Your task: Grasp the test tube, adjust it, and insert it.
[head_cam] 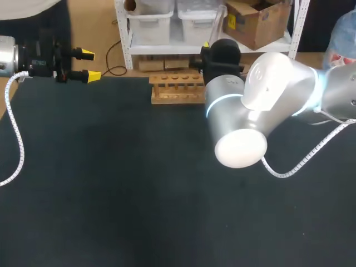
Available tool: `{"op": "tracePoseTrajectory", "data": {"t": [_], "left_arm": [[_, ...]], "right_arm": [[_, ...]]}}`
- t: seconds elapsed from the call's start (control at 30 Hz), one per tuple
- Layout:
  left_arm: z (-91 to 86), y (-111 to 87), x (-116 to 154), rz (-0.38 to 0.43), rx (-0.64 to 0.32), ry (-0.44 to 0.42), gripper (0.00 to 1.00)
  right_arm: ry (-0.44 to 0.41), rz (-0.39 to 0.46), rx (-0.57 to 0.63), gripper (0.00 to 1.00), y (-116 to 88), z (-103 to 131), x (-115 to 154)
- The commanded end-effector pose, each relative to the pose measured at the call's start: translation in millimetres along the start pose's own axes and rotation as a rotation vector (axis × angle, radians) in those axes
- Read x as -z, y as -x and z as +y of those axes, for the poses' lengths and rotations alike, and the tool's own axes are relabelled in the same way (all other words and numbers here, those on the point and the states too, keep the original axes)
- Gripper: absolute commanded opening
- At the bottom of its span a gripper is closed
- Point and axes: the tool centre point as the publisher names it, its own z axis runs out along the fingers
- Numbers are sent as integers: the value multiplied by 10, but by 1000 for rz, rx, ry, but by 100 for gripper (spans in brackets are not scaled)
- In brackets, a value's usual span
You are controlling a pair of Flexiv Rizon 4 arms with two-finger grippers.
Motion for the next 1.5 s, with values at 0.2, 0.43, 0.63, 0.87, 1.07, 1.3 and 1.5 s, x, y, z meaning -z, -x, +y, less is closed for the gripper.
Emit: {"op": "tracePoseTrajectory", "data": {"t": [0.2,0.43,0.63,0.87,1.07,1.3,1.5], "left_arm": [[-20,-14,5,-5,-4,5,100],[-20,-14,5,-5,-4,5,100],[-20,-14,5,-5,-4,5,100],[-20,-14,5,-5,-4,5,100],[-20,-14,5,-5,-4,5,100],[-20,-14,5,-5,-4,5,100],[-20,-14,5,-5,-4,5,100]], "right_arm": [[20,-2,10,0,-91,-24,-99],[22,-6,31,0,-122,-48,-134],[28,-9,55,0,-145,-70,-161],[33,0,61,0,-169,-84,-184],[36,9,61,0,-204,-96,-182],[36,20,64,0,-258,-120,-190],[34,26,62,0,-323,-120,-212]]}}
